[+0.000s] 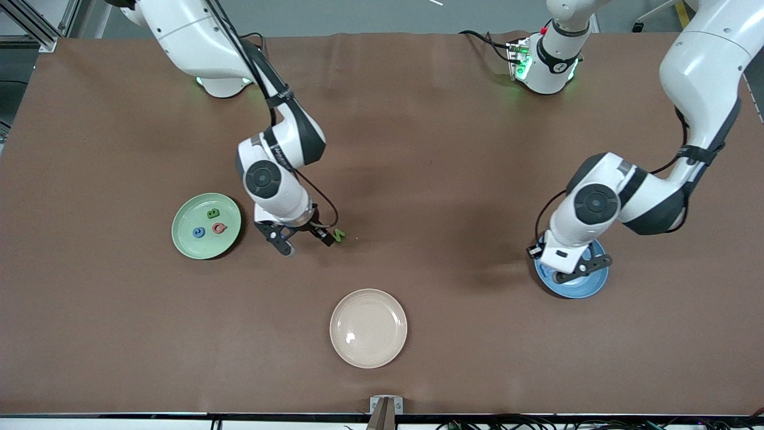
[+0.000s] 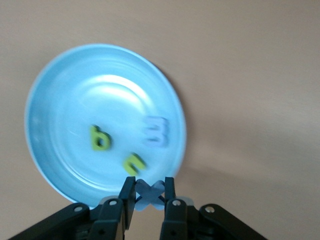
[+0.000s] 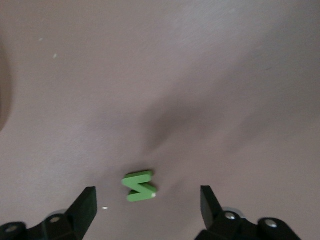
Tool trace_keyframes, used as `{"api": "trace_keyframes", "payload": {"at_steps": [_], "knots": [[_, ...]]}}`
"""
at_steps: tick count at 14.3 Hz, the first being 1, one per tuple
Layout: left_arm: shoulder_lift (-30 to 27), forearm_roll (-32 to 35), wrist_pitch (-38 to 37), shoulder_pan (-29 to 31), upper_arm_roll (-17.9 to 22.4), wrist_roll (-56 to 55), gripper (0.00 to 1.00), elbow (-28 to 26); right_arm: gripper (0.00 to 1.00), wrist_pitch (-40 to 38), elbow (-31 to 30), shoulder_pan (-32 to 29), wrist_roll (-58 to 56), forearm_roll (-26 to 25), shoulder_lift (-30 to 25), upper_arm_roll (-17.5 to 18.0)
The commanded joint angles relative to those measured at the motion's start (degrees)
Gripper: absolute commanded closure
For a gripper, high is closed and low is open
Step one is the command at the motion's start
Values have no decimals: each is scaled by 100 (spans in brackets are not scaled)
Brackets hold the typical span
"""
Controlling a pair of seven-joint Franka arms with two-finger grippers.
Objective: Sort upper and lower case letters into plates
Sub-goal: 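Place the x on the blue plate while the right gripper reaches the M, then grasp the green M with the right gripper while the left gripper withdraws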
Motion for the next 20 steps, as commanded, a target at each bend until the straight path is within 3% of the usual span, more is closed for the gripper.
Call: {"api": "trace_keyframes", "payload": {"at_steps": [1, 2, 3, 4, 5, 9, 13, 16, 20], "knots": [[-17, -88, -45, 212, 75, 549, 93, 8, 32, 163, 160, 138, 47, 43, 286, -68], [9, -97, -27, 221, 145, 707, 80, 43, 40, 163, 169, 156, 56, 34, 330, -68], [9, -97, -27, 221, 198, 813, 58, 95, 46, 163, 177, 174, 117, 25, 331, -77], [0, -97, -36, 230, 216, 832, 22, 122, 50, 163, 178, 174, 126, 25, 331, -77], [-35, -97, -36, 248, 207, 832, 2, 122, 50, 163, 178, 183, 126, 25, 340, -68], [-245, -246, -220, 248, 50, 797, 0, 306, 50, 163, 344, 306, 266, -10, 515, -95], [-316, -817, -1430, 239, -380, 805, 0, 1122, 50, 163, 397, 350, 267, -177, 621, -86], [-316, -844, -2362, 239, -767, 805, 0, 1738, 49, 172, 388, 376, 258, -300, 647, -86], [-552, -844, -2970, 248, -900, 1305, 0, 2134, 49, 172, 432, 429, 258, -397, 761, -86]]}}
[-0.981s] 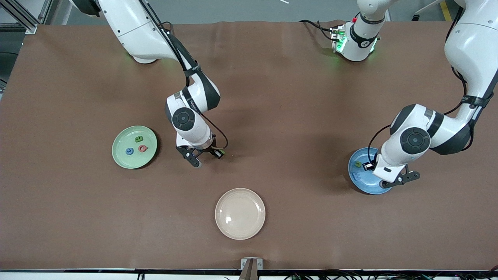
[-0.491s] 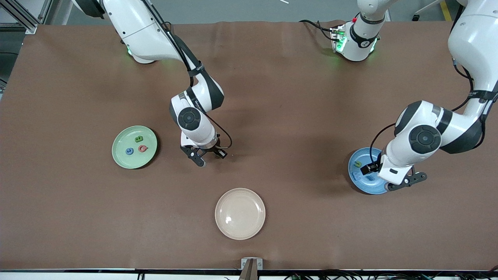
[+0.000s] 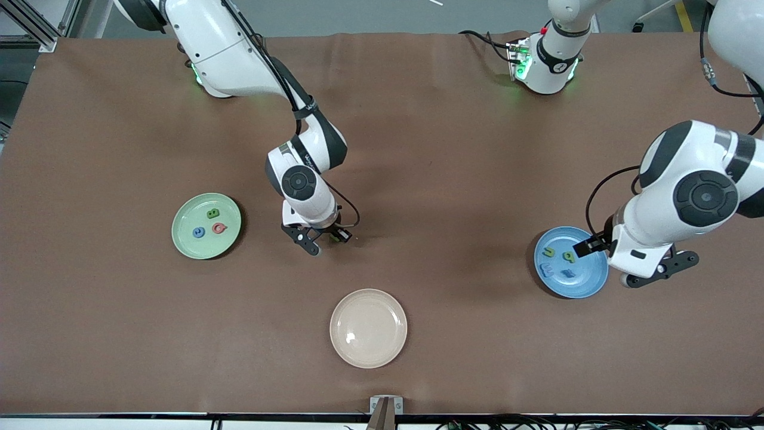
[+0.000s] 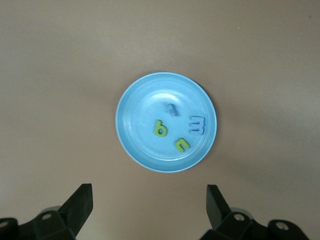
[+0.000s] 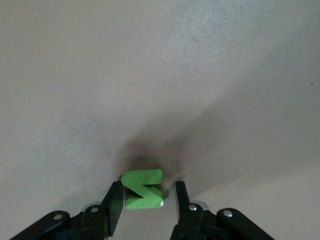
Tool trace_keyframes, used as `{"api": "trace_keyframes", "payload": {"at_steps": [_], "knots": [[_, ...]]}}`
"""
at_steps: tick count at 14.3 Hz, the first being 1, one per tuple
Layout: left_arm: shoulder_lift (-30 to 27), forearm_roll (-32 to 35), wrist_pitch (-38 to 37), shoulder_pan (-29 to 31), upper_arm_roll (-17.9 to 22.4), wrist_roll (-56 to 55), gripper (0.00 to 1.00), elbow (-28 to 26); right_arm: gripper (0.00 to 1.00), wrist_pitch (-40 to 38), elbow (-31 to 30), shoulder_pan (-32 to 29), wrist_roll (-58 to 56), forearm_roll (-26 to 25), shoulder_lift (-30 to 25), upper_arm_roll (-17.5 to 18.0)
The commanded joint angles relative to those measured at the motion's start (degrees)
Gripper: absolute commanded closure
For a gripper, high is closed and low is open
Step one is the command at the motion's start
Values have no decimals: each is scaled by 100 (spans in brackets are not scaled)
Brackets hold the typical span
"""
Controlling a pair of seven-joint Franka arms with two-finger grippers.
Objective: Sort upper and lower case letters into plates
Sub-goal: 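Grasp the green M with the right gripper while the left gripper withdraws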
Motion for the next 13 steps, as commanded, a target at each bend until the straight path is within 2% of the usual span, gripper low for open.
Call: {"api": "trace_keyframes", "payload": {"at_steps": [1, 3, 4, 6, 7, 10, 13], "knots": [[-258, -118, -368, -18, -3, 448, 0, 235, 49, -12, 122, 104, 120, -98, 111, -70], [-443, -127, -579, 0, -82, 616, 0, 296, 51, -12, 122, 104, 112, -107, 129, -70], [-522, -127, -728, -9, -100, 669, 0, 393, 61, -12, 122, 95, 103, -115, 129, -70], [-575, -127, -1097, 43, -266, 827, 0, 490, 91, -21, 131, 95, 112, -107, 129, -70], [-628, -127, -1229, 87, -337, 880, 0, 551, 98, -38, 165, 60, 112, -107, 112, -70], [-803, -153, -1572, 105, -530, 915, 0, 648, 100, -388, 227, -132, -63, -115, 6, -96], [-927, -249, -1775, 105, -706, 907, 0, 684, 100, -1485, 192, -641, -1002, -124, -537, -96]]}}
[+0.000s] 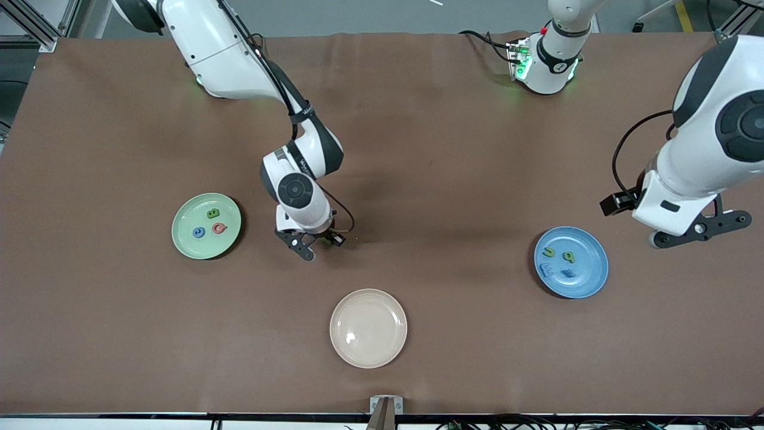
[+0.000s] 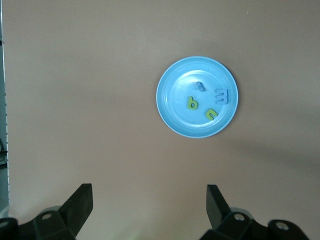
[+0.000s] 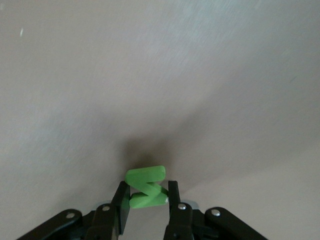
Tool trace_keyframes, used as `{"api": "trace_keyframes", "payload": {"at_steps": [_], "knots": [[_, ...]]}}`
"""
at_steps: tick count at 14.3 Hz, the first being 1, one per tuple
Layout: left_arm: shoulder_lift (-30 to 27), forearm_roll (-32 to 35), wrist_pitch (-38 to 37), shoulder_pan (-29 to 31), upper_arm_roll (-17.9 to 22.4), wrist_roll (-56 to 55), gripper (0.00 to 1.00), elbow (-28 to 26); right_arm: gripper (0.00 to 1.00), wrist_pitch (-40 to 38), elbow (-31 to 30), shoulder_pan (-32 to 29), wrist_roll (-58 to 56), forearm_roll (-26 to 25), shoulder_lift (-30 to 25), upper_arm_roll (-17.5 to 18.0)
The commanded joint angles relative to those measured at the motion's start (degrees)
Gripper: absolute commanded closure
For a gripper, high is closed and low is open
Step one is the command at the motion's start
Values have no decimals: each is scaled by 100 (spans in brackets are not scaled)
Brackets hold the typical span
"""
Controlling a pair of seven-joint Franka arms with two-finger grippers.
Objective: Sort upper and lower case letters into plates
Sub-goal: 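Grasp the green M with the right gripper while the left gripper withdraws, then place the green M on the green plate with the right gripper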
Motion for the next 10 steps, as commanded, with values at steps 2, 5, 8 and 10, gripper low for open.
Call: {"api": "trace_keyframes", "payload": {"at_steps": [2, 5, 8, 10], "knots": [[-185, -293, -213, 62, -113, 129, 0, 42, 100, -1106, -229, -743, -1087, -45, -842, 61], [-177, -302, -213, 62, -244, 138, 0, 42, 100, -1143, -790, -1410, -2324, -45, -1396, 70], [-177, -267, -213, 53, -403, 94, 0, 33, 100, -1082, -1327, -2061, -3477, -54, -1783, 61], [-177, -293, -213, 62, -395, 138, 0, 33, 100, -1116, -1398, -2430, -4023, -54, -1881, 70]]}}
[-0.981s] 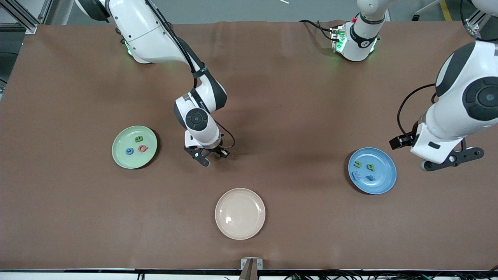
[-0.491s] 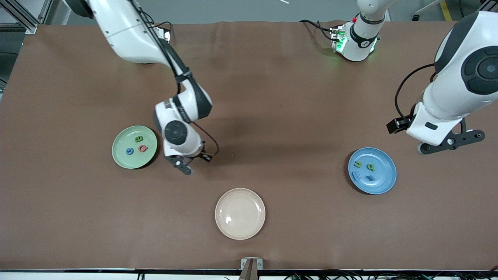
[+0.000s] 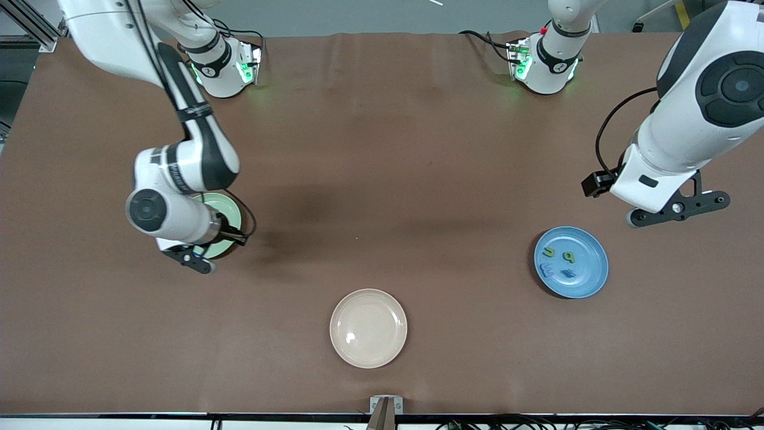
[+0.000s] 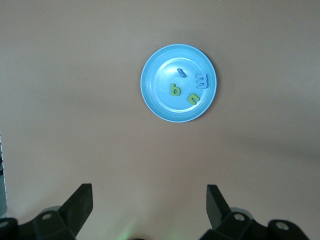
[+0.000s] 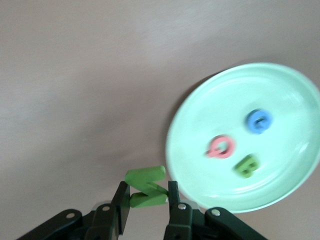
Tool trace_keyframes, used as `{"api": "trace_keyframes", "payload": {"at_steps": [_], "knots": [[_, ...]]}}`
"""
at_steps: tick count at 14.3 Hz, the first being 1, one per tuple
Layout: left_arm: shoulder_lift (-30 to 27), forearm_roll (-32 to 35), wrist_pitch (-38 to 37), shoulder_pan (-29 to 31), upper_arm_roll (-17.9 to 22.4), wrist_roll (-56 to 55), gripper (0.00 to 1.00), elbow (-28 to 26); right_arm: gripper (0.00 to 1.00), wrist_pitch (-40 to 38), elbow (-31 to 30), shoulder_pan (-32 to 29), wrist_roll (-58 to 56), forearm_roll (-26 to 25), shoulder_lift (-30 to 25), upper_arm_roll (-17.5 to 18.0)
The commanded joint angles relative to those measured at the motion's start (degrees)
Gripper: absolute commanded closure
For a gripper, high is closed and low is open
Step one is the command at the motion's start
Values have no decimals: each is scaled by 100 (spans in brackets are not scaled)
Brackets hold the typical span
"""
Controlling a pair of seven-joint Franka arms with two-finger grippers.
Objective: Sort upper and lower case letters into plates
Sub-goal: 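Place the green M on the green plate with the right gripper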
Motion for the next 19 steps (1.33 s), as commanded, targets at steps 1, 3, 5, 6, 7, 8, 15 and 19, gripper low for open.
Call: {"api": "trace_keyframes", "payload": {"at_steps": [1, 3, 5, 6, 7, 8, 15, 19], "knots": [[-65, -74, -92, 75, -57, 131, 0, 30, 100, 128, -510, -482, -712, -49, -379, 116], [-65, -65, -92, 58, -75, 131, 0, 30, 100, 277, -686, -816, -1239, -49, -414, 124], [-65, -65, -92, 58, -171, 131, 0, 30, 99, 339, -713, -1080, -1697, -49, -414, 124], [-65, -65, -92, 58, -189, 131, 0, 30, 99, 357, -713, -1151, -1829, -49, -397, 124], [-65, -65, -92, 32, -180, 131, 0, 30, 99, 462, -774, -1221, -1935, -49, -397, 124], [-73, -83, -92, -47, -146, 139, 0, 30, 99, 671, -958, -1257, -1979, -40, -388, 124], [-1522, -2734, 523, -2320, 4093, 1218, 0, -57, 98, 1262, -1311, -1257, -2015, -40, -265, 124], [-1708, -2913, 559, -2868, 5099, 2159, 0, -154, 81, 1368, -1311, -1283, -2006, -40, -177, 124]]}}
